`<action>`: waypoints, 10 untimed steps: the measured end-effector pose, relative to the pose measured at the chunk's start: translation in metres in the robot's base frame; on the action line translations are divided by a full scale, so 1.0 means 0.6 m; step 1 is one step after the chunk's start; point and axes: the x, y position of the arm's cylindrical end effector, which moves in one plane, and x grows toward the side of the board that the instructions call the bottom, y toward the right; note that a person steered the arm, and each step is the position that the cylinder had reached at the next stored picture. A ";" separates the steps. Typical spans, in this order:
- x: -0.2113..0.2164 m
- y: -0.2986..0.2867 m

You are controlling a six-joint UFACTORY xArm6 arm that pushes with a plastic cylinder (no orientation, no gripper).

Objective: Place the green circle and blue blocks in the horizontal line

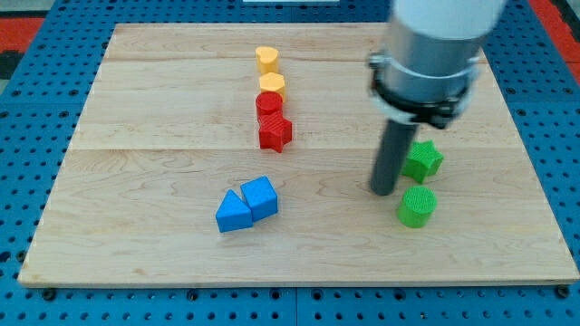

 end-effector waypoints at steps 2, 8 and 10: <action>-0.076 -0.214; 0.098 -0.222; 0.076 -0.104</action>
